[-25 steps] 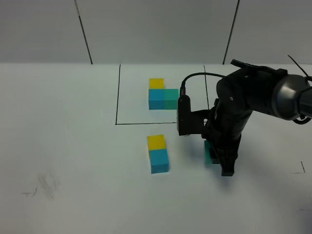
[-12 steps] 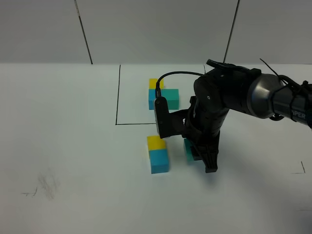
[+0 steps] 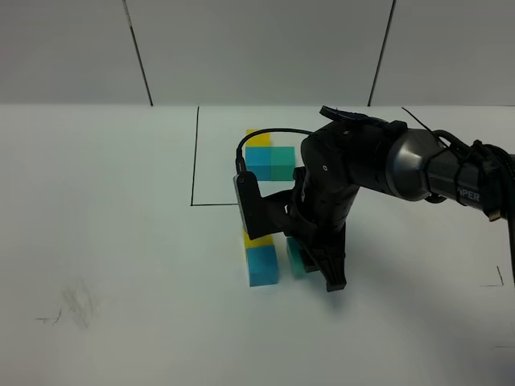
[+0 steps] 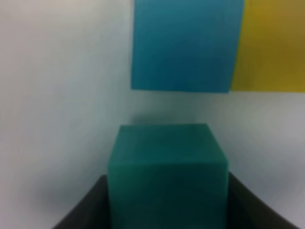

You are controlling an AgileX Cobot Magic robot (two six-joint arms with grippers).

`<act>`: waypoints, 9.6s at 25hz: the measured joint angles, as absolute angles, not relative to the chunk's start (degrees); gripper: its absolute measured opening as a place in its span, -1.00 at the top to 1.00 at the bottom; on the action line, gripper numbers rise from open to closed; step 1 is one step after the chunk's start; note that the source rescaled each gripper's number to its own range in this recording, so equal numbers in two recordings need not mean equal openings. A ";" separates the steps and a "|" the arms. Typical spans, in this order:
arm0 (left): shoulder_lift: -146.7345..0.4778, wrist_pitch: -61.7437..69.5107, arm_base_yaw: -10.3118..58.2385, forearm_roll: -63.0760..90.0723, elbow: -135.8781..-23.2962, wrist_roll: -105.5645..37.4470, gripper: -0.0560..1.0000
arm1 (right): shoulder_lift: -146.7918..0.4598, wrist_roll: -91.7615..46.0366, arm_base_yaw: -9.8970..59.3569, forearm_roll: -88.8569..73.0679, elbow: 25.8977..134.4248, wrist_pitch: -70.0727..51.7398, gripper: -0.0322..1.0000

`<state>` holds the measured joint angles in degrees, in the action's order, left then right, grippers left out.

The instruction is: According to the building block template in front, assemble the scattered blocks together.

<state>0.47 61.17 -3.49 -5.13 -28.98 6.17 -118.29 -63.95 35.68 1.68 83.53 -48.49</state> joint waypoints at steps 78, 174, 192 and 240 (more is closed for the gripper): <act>0.47 61.17 -3.49 -5.13 -28.98 6.12 0.66 | -126.48 -68.14 36.34 -2.28 91.06 -51.11 0.37; 0.47 61.17 -3.49 -5.13 -28.98 6.18 0.66 | -61.89 -10.67 -6.59 11.66 52.22 -55.91 -0.89; 0.47 61.17 -3.49 -5.13 -28.98 6.18 0.66 | -18.58 -8.49 -6.60 0.55 32.58 -61.53 -0.89; 0.47 61.17 -3.49 -5.13 -28.98 6.07 0.66 | 0.23 -9.75 12.75 -5.17 28.55 -61.32 0.87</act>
